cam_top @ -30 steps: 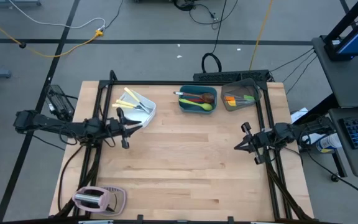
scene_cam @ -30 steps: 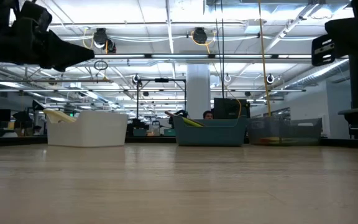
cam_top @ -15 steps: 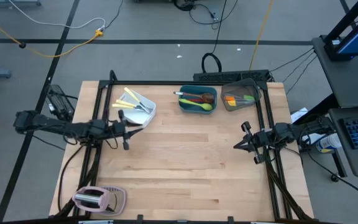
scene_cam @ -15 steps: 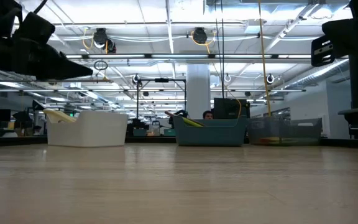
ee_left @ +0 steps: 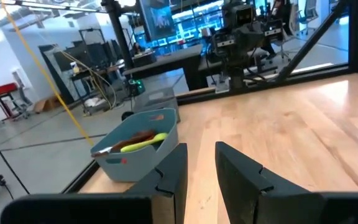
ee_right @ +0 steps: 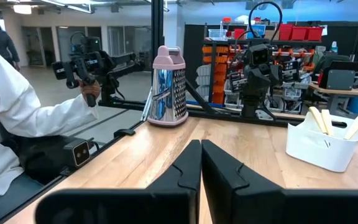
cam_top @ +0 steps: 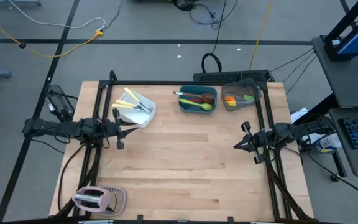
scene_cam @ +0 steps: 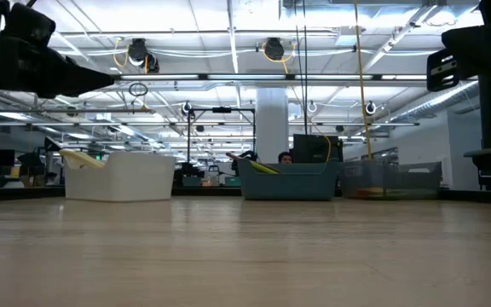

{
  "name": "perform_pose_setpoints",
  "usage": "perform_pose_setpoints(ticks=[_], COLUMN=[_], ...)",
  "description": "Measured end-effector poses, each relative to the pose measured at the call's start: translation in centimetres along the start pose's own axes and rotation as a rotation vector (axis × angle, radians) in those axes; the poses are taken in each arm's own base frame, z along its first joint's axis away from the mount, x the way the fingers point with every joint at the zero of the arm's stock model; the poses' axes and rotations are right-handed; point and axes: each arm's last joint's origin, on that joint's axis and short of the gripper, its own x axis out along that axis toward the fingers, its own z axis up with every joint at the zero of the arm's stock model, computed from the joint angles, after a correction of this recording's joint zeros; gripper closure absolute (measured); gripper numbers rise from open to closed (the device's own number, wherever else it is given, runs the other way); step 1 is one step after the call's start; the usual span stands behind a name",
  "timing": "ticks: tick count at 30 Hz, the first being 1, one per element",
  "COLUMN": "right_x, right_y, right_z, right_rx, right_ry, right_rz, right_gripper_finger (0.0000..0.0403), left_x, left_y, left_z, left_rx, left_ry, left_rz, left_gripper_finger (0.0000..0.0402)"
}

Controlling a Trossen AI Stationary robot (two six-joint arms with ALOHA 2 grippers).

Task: Pick & Place Kitchen Items
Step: Return to Home Position

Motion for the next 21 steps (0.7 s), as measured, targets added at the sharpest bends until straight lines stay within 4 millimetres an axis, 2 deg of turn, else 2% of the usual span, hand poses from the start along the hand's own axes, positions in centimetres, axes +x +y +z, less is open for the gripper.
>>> perform_pose_setpoints(ticks=[10, 21], right_x=[0.0, 0.0], right_y=[0.0, 0.0], right_z=[0.0, 0.0], right_rx=[0.0, 0.0], right_ry=[0.0, 0.0], right_rz=[0.0, 0.0], right_gripper_finger=[0.0394, 0.0394], left_x=[-0.78, -0.68], left_y=[-0.4, -0.45], left_z=[-0.16, -0.23], left_rx=[0.007, -0.051], left_ry=[-0.031, -0.017], left_rz=[-0.187, -0.19], left_gripper_finger=[0.0314, 0.0314])
